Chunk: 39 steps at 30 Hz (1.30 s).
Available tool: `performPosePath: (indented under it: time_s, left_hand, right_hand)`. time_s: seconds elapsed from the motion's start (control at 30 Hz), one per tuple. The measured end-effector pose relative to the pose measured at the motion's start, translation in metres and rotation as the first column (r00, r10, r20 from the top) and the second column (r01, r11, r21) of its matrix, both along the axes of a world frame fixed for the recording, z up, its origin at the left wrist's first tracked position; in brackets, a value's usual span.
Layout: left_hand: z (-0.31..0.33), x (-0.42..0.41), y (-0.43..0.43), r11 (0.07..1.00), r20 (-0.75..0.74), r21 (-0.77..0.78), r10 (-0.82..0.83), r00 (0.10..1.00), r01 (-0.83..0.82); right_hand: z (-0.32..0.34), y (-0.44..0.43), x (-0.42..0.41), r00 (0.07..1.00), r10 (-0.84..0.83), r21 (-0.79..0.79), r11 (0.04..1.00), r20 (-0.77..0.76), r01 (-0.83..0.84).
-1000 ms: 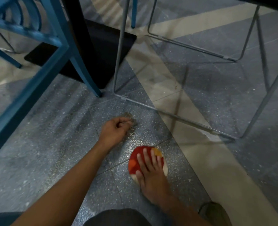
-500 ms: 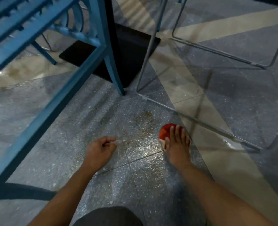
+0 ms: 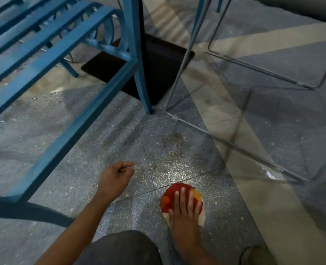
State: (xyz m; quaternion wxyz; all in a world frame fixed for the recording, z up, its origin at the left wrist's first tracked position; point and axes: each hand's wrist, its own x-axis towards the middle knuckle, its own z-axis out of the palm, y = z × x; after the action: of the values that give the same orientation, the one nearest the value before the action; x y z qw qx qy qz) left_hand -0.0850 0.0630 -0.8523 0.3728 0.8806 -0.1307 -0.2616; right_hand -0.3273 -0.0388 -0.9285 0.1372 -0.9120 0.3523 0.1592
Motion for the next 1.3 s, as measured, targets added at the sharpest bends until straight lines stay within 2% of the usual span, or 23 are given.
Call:
performPosePath:
  time_s: [0.1, 0.27, 0.3, 0.4, 0.47, 0.53, 0.6, 0.67, 0.77, 0.87, 0.97, 1.03, 1.2, 1.3]
  left_hand:
    - [0.000, 0.004, -0.001, 1.000, 0.004, 0.005, -0.008, 1.000, 0.008]
    - [-0.008, -0.007, -0.003, 0.994, 0.087, 0.030, -0.105, 0.991, 0.103]
    - [-0.012, -0.013, -0.003, 0.990, 0.100, 0.037, -0.137, 0.986, 0.134]
    - [-0.024, -0.035, -0.008, 0.966, 0.116, 0.074, -0.254, 0.960, 0.246]
    - [-0.034, -0.054, -0.013, 0.937, 0.187, 0.105, -0.346, 0.919, 0.332]
    - [-0.047, -0.074, -0.012, 0.906, 0.272, 0.096, -0.423, 0.864, 0.413]
    - [-0.066, -0.091, -0.007, 0.863, 0.338, 0.138, -0.502, 0.797, 0.485]
    - [-0.088, -0.101, -0.004, 0.792, 0.376, 0.247, -0.609, 0.698, 0.558]
    - [-0.115, -0.110, -0.005, 0.686, 0.387, 0.389, -0.727, 0.567, 0.615]
    - [-0.129, -0.116, -0.011, 0.655, 0.375, 0.470, -0.755, 0.538, 0.592]
    - [-0.134, -0.113, -0.016, 0.640, 0.399, 0.502, -0.768, 0.502, 0.581]
    - [-0.134, -0.106, -0.017, 0.655, 0.415, 0.499, -0.756, 0.506, 0.568]
    - [-0.126, -0.066, -0.018, 0.769, 0.425, 0.485, -0.623, 0.657, 0.416]
    - [-0.114, -0.024, -0.033, 0.787, 0.385, 0.500, -0.576, 0.721, 0.362]
  right_hand:
    - [0.002, -0.025, 0.026, 0.992, 0.122, 0.011, 0.993, -0.020, -0.122]
    - [0.005, -0.041, 0.069, 0.996, 0.093, 0.060, 0.994, -0.005, -0.093]
    - [0.008, -0.036, 0.068, 0.992, 0.128, 0.071, 0.989, -0.011, -0.127]
    - [0.016, -0.018, 0.052, 0.911, 0.408, 0.167, 0.896, 0.053, -0.411]
    - [0.024, -0.021, 0.043, 0.872, 0.461, 0.240, 0.839, 0.164, -0.489]
    - [0.031, -0.038, 0.038, 0.904, 0.372, 0.249, 0.874, 0.209, -0.418]
    - [0.037, -0.063, 0.033, 0.948, 0.282, 0.188, 0.933, 0.147, -0.307]
    - [0.043, -0.093, 0.030, 0.974, 0.211, 0.129, 0.967, 0.078, -0.219]
    - [0.052, -0.127, 0.025, 0.993, 0.089, 0.067, 0.993, 0.076, -0.095]
    - [0.058, -0.150, 0.025, 0.999, -0.034, 0.006, 0.999, 0.043, 0.034]
    - [0.059, -0.164, 0.032, 0.995, -0.101, 0.050, 0.994, -0.017, 0.102]
    - [0.061, -0.169, 0.037, 0.991, -0.108, 0.074, 0.991, -0.081, 0.114]
    - [0.062, -0.181, 0.048, 0.966, -0.120, 0.075, 0.987, -0.231, 0.140]
    - [0.058, -0.185, 0.045, 0.959, -0.145, 0.086, 0.982, -0.245, 0.170]
